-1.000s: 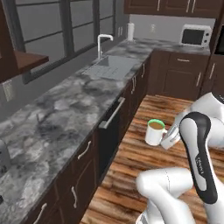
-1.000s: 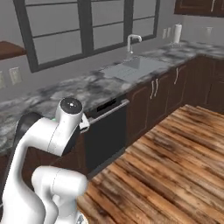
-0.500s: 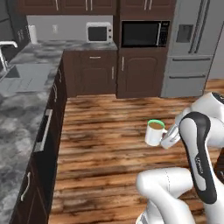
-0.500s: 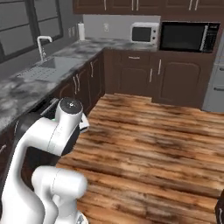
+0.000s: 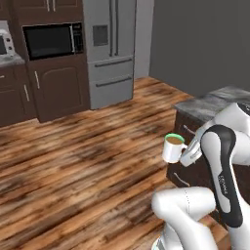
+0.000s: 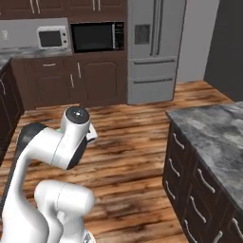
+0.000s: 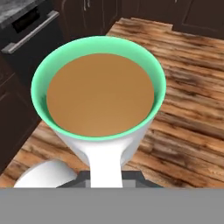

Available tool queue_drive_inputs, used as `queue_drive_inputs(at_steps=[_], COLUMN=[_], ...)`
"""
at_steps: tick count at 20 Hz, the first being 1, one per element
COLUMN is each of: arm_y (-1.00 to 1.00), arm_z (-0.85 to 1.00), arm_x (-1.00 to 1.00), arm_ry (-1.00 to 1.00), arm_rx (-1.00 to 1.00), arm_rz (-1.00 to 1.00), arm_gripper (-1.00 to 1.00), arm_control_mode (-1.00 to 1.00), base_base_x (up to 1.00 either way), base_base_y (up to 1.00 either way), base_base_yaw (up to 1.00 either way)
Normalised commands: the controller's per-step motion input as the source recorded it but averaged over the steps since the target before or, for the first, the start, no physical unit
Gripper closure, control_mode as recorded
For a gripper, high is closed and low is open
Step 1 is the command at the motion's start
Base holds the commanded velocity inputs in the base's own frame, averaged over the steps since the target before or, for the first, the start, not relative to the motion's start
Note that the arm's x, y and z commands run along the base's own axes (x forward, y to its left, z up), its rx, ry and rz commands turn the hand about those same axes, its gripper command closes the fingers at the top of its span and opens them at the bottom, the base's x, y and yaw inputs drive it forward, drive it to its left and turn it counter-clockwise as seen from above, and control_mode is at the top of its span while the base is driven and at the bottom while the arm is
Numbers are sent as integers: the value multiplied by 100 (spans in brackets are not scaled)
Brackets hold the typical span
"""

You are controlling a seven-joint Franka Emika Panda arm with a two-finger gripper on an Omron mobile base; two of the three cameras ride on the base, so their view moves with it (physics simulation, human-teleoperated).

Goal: Pick up the brewed coffee from the coffee machine and place it next to the breakfast plate on the dining counter.

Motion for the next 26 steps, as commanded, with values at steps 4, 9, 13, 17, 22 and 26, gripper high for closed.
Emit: queue_drive_inputs(at_steps=[4, 9, 13, 17, 22, 26], arm_y=[0, 0, 0, 0, 0, 0], arm_z=[0, 0, 0, 0, 0, 0], arm_x=[0, 0, 0, 0, 0, 0], arm_ry=[0, 0, 0, 0, 0, 0], arm_rx=[0, 0, 0, 0, 0, 0], arm_rz=[0, 0, 0, 0, 0, 0], arm_gripper=[100, 100, 100, 100, 100, 100], arm_control_mode=[100, 100, 100, 100, 100, 100], base_base_x=[80, 90, 95, 86, 80, 87], base_base_y=[26, 84, 90, 94, 89, 80], base_base_yaw=[-54, -46, -49, -50, -49, -48])
